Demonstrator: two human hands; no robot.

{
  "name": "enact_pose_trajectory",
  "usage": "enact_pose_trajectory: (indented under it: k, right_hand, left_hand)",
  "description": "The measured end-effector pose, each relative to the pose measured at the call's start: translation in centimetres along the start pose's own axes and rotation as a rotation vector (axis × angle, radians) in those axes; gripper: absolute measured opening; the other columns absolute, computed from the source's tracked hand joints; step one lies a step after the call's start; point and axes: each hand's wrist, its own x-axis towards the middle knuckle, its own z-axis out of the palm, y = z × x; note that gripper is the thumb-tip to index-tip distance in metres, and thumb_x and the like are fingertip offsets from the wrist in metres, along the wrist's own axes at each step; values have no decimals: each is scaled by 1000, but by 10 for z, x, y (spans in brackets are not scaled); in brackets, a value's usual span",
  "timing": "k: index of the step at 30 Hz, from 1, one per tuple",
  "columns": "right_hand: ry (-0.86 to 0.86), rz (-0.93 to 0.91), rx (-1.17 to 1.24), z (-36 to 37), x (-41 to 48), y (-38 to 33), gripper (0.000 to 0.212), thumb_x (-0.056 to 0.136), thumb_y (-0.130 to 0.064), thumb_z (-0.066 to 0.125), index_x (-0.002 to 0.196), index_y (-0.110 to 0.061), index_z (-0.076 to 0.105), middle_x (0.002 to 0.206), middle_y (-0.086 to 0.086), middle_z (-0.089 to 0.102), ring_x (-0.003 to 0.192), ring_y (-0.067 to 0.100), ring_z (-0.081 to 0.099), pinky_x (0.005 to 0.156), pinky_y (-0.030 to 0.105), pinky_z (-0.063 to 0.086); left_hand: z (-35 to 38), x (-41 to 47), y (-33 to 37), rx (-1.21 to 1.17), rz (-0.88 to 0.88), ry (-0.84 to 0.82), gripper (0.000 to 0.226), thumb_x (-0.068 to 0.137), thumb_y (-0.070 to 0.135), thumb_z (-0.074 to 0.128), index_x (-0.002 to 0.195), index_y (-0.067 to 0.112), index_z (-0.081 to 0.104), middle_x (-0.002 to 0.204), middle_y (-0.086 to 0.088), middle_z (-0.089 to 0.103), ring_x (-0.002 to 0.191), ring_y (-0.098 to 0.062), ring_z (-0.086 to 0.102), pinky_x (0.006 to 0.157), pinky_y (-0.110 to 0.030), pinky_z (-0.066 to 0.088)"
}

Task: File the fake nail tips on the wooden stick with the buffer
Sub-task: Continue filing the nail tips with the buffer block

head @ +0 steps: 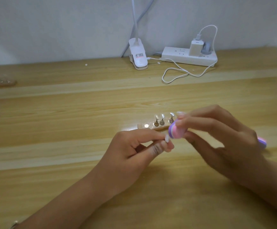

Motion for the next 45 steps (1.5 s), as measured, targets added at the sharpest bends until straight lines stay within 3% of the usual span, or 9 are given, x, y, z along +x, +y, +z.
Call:
enact_pose_trajectory:
  k: [3,7,10,12,14,17,24,39,45]
  right_hand:
    - [-52,-81,-6,4,-4,-7,35,84,10,69,114,-8,67,103,13,70,103,20,66,89,33,53]
    - [10,-18,-42,-2,1,4,24,90,2,68,111,-11,68,103,7,68,98,24,69,87,40,55]
    - [-24,-79,12,6,-5,-6,36,87,6,69,116,-15,68,106,9,68,104,21,66,91,32,52]
    - [-55,-98,-42,5,-6,-3,35,86,9,69,115,-10,69,105,10,68,102,21,65,91,32,52]
    - [-20,-39,-93,0,-2,6,22,90,4,68,108,-6,73,101,9,67,95,24,67,87,38,54]
    - [19,-25,-13,1,-1,-1,24,93,0,67,111,-14,71,103,7,67,97,21,67,88,35,54]
    - [26,8,-56,-1,1,1,20,92,1,68,108,-10,71,98,9,67,91,22,67,85,41,55]
    - [-32,-77,47,3,-3,-10,25,95,-3,62,116,-16,65,107,5,64,103,18,64,90,31,51]
    - [-17,-18,99,4,1,-14,22,97,-8,60,115,-18,67,111,2,64,103,17,64,91,28,50]
  left_hand:
    - [0,0,3,-5,1,-45,17,93,27,61,90,18,76,83,-10,72,64,-46,60,61,-60,47]
    - [-2,1,0,-35,-48,-25,18,94,17,59,88,16,76,82,-1,73,73,-29,65,62,-61,46]
    - [0,2,1,-80,-32,-65,17,94,21,60,87,23,74,83,-7,72,71,-45,60,63,-63,44]
    - [-1,2,1,-68,-20,-75,17,95,17,59,87,19,74,81,-5,72,63,-29,63,64,-53,51]
    - [-4,1,1,-85,-23,-76,19,95,10,56,86,9,72,74,0,68,53,2,57,57,-10,43]
    - [-3,2,4,-130,-54,-131,21,95,8,53,81,2,68,65,11,63,47,10,52,48,0,31]
    - [-10,2,7,-296,-165,-186,24,91,14,50,76,10,67,62,-2,57,36,-3,29,38,-12,24]
    - [-14,2,6,-587,-323,-307,15,81,17,56,69,12,63,57,2,50,32,0,28,34,-18,13]
    - [-9,1,4,-337,-172,-160,18,89,24,62,75,18,72,61,3,56,37,-1,33,38,-11,24]
